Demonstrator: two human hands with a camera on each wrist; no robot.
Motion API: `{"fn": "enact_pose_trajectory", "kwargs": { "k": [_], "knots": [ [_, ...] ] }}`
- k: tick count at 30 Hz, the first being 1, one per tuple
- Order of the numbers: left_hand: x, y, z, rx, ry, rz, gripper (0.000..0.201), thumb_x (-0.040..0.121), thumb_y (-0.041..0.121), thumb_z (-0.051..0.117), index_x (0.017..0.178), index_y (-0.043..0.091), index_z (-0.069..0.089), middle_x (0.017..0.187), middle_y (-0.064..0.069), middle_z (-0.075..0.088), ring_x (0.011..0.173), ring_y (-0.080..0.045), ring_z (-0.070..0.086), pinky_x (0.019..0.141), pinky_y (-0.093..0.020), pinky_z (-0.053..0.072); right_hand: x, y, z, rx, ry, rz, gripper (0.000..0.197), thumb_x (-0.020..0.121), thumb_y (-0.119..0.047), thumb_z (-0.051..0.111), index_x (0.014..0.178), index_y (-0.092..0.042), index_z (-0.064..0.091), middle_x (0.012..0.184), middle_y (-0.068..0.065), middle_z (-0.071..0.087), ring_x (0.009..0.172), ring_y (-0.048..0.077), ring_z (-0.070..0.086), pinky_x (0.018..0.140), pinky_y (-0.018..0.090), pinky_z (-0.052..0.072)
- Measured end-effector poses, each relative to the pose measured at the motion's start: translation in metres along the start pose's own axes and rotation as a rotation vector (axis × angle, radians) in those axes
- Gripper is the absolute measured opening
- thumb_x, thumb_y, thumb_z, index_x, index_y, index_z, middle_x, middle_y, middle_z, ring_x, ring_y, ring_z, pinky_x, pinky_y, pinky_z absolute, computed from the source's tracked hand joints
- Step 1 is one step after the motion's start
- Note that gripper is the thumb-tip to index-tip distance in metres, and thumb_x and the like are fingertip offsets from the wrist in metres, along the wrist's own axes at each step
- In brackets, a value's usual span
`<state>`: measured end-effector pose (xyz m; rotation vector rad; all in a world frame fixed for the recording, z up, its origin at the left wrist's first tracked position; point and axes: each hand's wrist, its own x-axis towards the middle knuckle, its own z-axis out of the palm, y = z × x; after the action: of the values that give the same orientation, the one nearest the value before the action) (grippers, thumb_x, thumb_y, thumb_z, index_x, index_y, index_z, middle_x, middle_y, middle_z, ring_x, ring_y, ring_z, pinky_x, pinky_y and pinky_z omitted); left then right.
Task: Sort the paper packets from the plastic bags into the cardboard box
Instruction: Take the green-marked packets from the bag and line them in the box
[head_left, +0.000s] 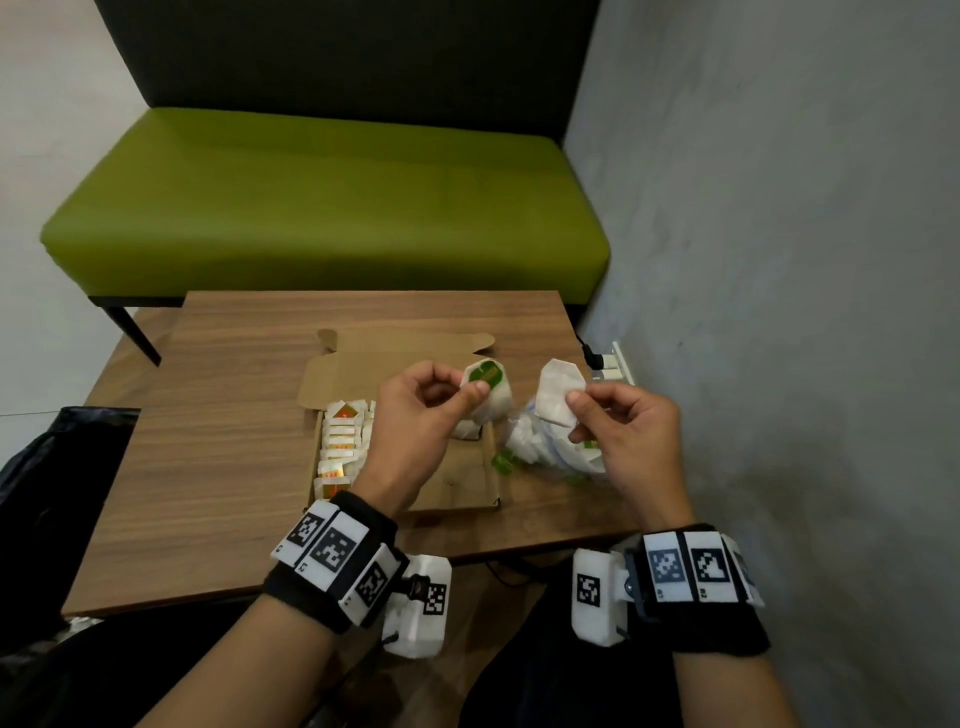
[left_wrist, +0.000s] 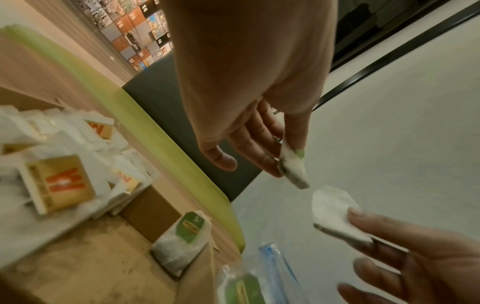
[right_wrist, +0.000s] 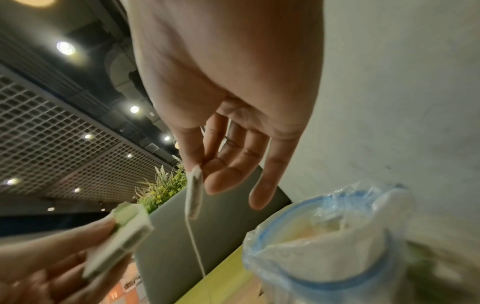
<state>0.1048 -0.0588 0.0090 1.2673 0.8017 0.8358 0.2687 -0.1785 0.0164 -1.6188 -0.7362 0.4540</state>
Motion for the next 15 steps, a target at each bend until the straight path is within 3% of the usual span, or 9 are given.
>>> {"fn": "enact_pose_trajectory", "kwargs": {
  "k": [3, 5, 8, 12, 15],
  "knots": [
    [0.001, -0.001, -0.013, 0.024, 0.024, -0.009, 0.01, 0.084, 0.012, 0.075, 0.086, 0.014, 0.066, 0.092, -0.013, 0.075, 0.089, -0.025, 0.072, 0.079, -0.038, 0.059, -0.004, 0.009, -0.005, -0.143, -0.044, 0.045, 0.017, 0.086, -0.013, 0.076, 0.076, -0.026, 0.069, 0.057, -0.008, 0.067, 0.048, 0.01, 0.061, 0.053, 0.028, 0.053],
    [0.002, -0.003, -0.02, 0.066, 0.031, -0.016, 0.01, 0.084, 0.014, 0.075, 0.09, 0.013, 0.067, 0.091, -0.011, 0.074, 0.088, -0.023, 0.072, 0.077, -0.036, 0.059, -0.005, 0.02, -0.005, -0.325, -0.084, 0.055, 0.017, 0.086, -0.017, 0.076, 0.075, -0.028, 0.069, 0.063, -0.009, 0.067, 0.056, 0.01, 0.063, 0.059, 0.031, 0.055],
    [0.005, -0.011, -0.028, 0.203, 0.04, -0.023, 0.012, 0.086, 0.016, 0.073, 0.098, 0.016, 0.069, 0.087, -0.004, 0.074, 0.082, -0.011, 0.071, 0.071, -0.025, 0.058, -0.008, 0.03, 0.0, -0.613, -0.169, 0.049, 0.001, 0.087, -0.023, 0.074, 0.087, -0.022, 0.074, 0.077, -0.013, 0.066, 0.071, 0.0, 0.061, 0.063, 0.019, 0.046],
    [0.014, -0.032, -0.029, 0.417, -0.005, -0.054, 0.012, 0.087, 0.016, 0.074, 0.098, 0.017, 0.07, 0.085, 0.0, 0.074, 0.083, -0.014, 0.07, 0.075, -0.029, 0.058, -0.011, 0.041, 0.009, -0.64, -0.176, 0.074, 0.006, 0.086, -0.028, 0.074, 0.082, -0.029, 0.071, 0.074, -0.016, 0.064, 0.076, 0.004, 0.062, 0.074, 0.035, 0.055],
    [0.025, -0.044, -0.023, 0.564, -0.038, -0.074, 0.007, 0.086, 0.017, 0.075, 0.091, 0.018, 0.07, 0.084, 0.002, 0.072, 0.082, -0.012, 0.068, 0.072, -0.026, 0.055, -0.012, 0.044, 0.01, -0.648, -0.167, 0.077, 0.005, 0.086, -0.029, 0.074, 0.082, -0.029, 0.071, 0.074, -0.016, 0.065, 0.077, 0.005, 0.062, 0.077, 0.037, 0.056]
  ]
}}
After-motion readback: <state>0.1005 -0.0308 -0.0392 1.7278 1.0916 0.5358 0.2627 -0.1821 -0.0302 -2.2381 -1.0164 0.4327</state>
